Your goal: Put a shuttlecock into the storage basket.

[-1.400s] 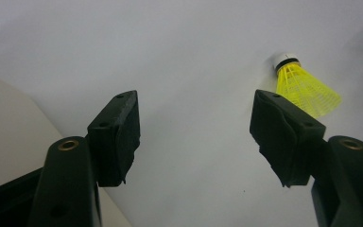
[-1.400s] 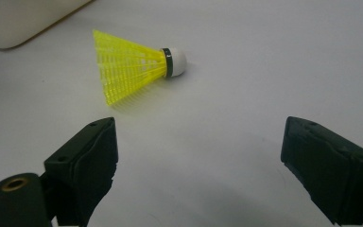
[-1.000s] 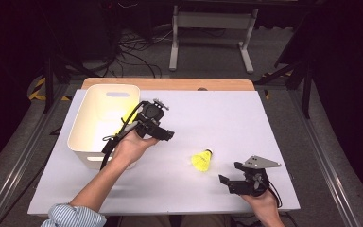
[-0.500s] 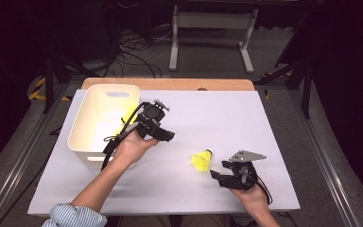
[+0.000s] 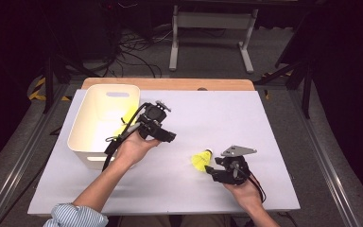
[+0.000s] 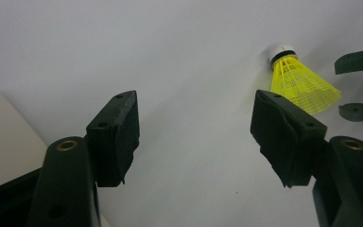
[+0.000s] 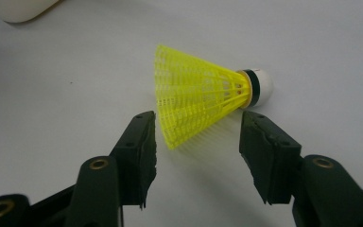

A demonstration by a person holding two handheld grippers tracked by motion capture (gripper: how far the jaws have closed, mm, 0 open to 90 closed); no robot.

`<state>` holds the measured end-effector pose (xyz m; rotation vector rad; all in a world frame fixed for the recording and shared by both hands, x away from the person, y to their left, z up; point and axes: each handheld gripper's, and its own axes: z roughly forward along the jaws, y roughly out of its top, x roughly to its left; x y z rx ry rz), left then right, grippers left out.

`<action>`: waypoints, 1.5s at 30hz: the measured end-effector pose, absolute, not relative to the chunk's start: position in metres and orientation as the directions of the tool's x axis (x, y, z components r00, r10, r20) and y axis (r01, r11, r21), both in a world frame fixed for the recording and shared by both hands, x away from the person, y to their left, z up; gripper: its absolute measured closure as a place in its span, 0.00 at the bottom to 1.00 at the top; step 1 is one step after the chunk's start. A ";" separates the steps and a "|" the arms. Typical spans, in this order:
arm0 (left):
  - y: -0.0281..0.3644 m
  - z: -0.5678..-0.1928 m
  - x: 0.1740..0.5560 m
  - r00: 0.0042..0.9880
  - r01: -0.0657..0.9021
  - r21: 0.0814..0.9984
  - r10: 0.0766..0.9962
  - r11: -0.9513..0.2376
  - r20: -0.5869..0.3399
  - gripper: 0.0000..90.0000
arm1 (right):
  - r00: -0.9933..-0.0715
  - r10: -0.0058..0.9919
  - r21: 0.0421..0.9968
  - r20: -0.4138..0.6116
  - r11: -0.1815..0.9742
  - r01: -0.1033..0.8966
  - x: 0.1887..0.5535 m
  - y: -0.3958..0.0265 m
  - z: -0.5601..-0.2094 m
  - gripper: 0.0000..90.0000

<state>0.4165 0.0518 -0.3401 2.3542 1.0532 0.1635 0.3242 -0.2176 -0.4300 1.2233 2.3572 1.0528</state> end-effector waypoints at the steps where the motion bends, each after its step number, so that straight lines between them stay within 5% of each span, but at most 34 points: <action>1: 0.052 -0.340 0.416 0.686 0.653 0.530 0.720 -0.542 -0.109 0.38 | -0.603 0.794 0.716 0.074 0.379 0.586 0.325 -0.216 -0.430 0.53; 13: 0.051 -0.340 0.415 0.688 0.650 0.531 0.717 -0.543 -0.109 0.38 | -0.587 0.809 0.699 0.032 0.402 0.592 0.334 -0.204 -0.430 0.59; 35: 0.047 -0.342 0.409 0.703 0.635 0.531 0.704 -0.561 -0.096 0.38 | -0.543 0.839 0.674 0.023 0.389 0.629 0.340 -0.211 -0.432 0.93; 45: 0.044 -0.342 0.407 0.710 0.630 0.530 0.697 -0.567 -0.099 0.38 | -0.524 0.852 0.683 0.021 0.371 0.630 0.344 -0.217 -0.429 0.99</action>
